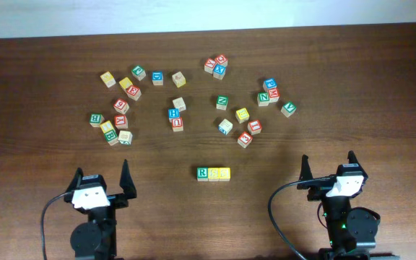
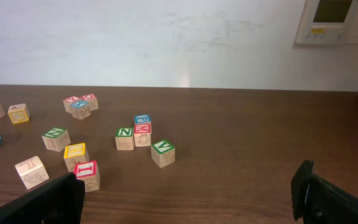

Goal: Spell out RSS

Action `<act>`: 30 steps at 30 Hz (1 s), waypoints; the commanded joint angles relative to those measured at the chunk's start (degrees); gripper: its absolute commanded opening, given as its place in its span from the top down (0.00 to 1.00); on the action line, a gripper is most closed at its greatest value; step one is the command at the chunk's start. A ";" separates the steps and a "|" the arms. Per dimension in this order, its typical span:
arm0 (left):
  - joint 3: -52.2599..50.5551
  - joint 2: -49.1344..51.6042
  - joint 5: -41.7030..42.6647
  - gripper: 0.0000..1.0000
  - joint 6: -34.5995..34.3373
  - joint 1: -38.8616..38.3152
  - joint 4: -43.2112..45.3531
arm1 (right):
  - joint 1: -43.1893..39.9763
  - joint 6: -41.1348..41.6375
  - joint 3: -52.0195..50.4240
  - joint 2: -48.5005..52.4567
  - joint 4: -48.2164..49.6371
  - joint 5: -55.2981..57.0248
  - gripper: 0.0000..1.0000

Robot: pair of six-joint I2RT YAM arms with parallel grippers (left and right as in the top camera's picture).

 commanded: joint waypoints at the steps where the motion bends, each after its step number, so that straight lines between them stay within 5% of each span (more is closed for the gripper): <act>1: -0.15 -0.57 -2.12 0.01 -1.07 0.46 -0.07 | 0.35 -0.11 -0.48 -0.59 -0.15 0.48 0.02; 12: -0.13 -0.57 3.34 0.01 4.33 0.44 -0.79 | 0.35 -0.11 -0.48 -0.59 -0.15 0.48 0.02; 30: -0.11 -0.55 2.86 0.01 3.65 0.46 -0.68 | 0.35 -0.11 -0.48 -0.59 -0.15 0.48 0.02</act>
